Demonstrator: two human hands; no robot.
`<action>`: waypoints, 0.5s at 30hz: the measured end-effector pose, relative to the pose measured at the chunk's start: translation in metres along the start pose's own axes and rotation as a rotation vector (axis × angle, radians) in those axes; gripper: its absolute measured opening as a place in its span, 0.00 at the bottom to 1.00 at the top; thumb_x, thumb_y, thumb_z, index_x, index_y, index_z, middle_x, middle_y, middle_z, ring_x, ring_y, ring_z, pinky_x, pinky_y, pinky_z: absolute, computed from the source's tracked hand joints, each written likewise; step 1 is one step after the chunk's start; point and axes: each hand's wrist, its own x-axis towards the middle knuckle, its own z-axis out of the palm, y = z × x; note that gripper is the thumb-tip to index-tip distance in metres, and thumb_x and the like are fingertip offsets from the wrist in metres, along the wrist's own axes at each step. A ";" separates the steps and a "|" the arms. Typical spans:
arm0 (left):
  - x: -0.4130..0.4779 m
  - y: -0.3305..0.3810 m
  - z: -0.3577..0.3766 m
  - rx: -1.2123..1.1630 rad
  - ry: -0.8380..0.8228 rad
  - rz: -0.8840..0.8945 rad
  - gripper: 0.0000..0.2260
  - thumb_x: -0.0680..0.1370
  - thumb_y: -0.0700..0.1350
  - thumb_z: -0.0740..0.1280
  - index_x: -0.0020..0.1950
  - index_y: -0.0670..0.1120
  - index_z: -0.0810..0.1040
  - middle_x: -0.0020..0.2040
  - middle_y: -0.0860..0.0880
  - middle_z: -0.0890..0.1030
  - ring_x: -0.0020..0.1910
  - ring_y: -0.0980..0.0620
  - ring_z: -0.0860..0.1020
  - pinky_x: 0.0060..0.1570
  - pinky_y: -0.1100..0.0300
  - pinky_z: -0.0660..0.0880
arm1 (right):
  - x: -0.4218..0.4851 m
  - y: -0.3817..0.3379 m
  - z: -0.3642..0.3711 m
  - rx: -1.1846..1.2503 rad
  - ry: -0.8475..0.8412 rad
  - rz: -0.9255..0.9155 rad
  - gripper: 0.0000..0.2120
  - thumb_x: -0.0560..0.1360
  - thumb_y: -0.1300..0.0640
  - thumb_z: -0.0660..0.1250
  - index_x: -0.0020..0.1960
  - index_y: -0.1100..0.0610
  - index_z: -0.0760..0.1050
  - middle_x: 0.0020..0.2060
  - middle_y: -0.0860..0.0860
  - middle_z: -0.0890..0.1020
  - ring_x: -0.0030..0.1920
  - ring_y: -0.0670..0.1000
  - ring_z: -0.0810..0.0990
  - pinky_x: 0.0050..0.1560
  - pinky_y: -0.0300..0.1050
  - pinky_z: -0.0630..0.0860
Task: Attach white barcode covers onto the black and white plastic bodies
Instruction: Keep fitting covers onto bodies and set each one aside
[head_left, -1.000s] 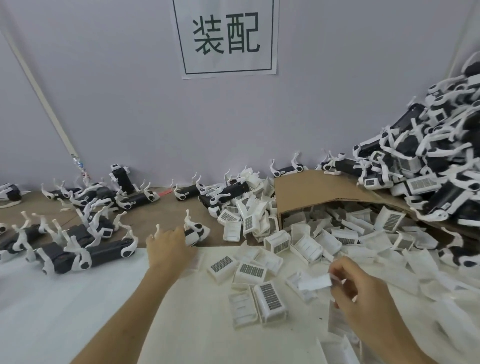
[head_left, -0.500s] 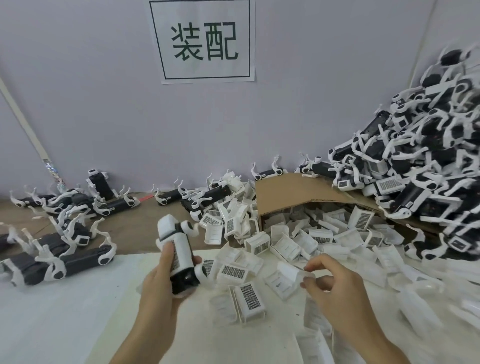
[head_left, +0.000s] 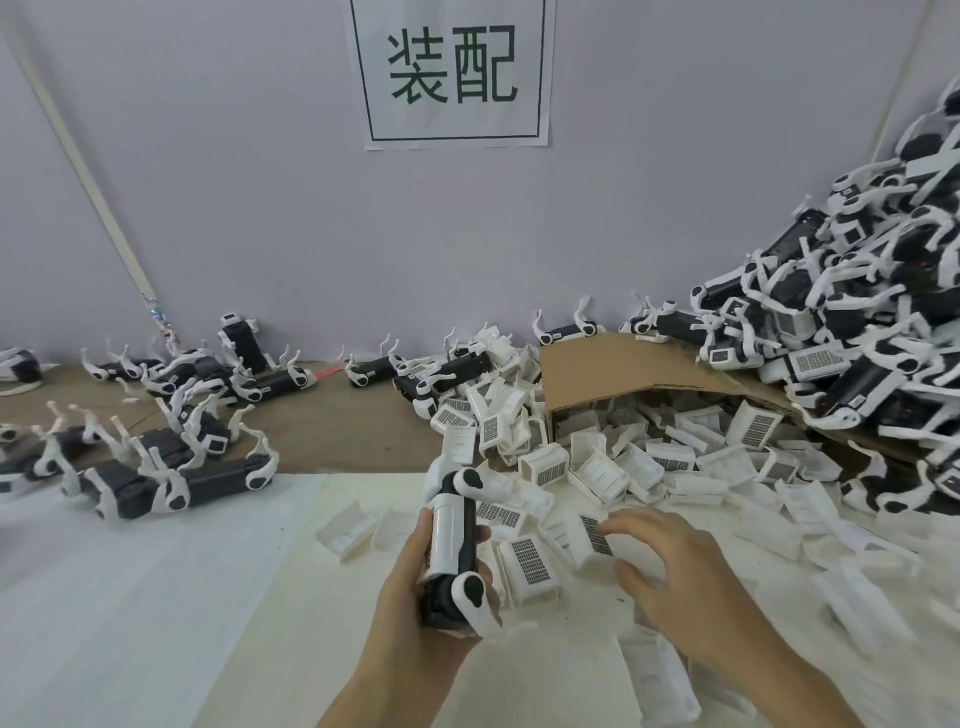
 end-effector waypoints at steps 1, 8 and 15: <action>-0.001 0.000 0.001 -0.006 -0.015 0.001 0.27 0.64 0.60 0.72 0.49 0.38 0.84 0.29 0.44 0.72 0.26 0.45 0.72 0.25 0.55 0.74 | 0.000 -0.002 0.001 0.013 0.032 -0.024 0.15 0.75 0.61 0.71 0.58 0.45 0.80 0.55 0.31 0.76 0.62 0.39 0.74 0.66 0.47 0.68; -0.008 -0.001 -0.002 0.038 -0.128 -0.018 0.25 0.74 0.60 0.62 0.41 0.38 0.83 0.23 0.48 0.64 0.20 0.51 0.62 0.29 0.58 0.57 | -0.006 -0.015 0.005 0.149 0.221 -0.197 0.07 0.76 0.56 0.70 0.51 0.45 0.80 0.51 0.36 0.80 0.53 0.40 0.78 0.57 0.32 0.67; -0.011 -0.015 0.011 0.291 -0.248 0.078 0.20 0.72 0.58 0.67 0.54 0.45 0.87 0.42 0.40 0.82 0.30 0.45 0.77 0.30 0.56 0.74 | -0.012 -0.032 -0.002 0.594 -0.025 -0.119 0.16 0.72 0.38 0.65 0.58 0.38 0.77 0.49 0.46 0.84 0.49 0.49 0.82 0.50 0.34 0.73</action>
